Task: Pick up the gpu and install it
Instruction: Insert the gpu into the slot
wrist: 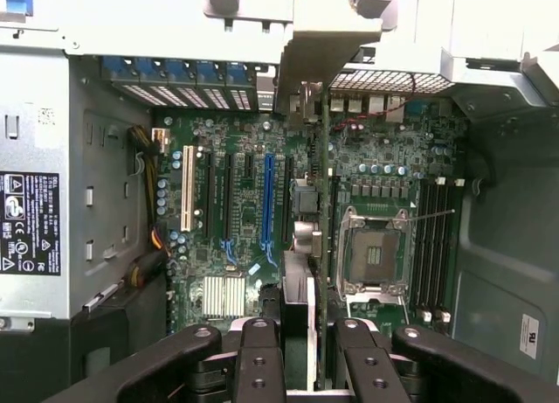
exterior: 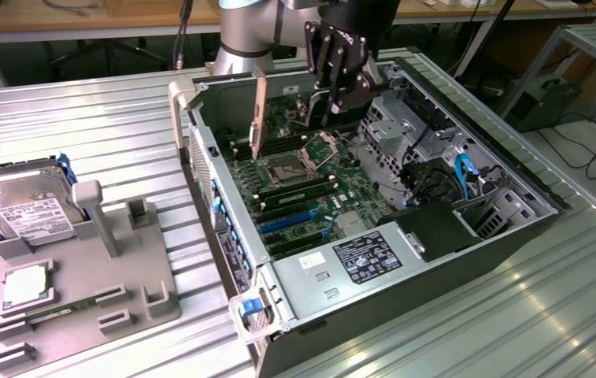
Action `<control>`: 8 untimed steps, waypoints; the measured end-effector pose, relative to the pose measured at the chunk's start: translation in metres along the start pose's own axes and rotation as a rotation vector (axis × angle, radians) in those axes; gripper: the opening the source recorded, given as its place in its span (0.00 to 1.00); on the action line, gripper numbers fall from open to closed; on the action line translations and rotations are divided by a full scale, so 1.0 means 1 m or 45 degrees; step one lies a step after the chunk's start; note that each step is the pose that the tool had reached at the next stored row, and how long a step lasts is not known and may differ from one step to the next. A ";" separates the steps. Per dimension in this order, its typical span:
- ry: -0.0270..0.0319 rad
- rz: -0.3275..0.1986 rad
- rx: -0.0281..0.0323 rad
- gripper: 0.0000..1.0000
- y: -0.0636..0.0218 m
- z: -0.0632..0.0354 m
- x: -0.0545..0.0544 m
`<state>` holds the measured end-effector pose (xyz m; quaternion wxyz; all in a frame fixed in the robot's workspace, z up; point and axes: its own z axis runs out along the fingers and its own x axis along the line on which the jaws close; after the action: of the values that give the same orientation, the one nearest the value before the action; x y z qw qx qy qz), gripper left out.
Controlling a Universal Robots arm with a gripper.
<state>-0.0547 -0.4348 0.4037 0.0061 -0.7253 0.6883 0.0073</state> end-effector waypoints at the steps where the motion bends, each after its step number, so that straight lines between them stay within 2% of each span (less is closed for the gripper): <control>1: 0.0000 0.000 0.0000 0.28 0.0000 0.0005 0.000; 8: -0.0001 0.000 0.0001 0.28 0.0000 0.0034 0.000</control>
<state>-0.0547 -0.4350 0.4003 0.0062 -0.7253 0.6884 0.0073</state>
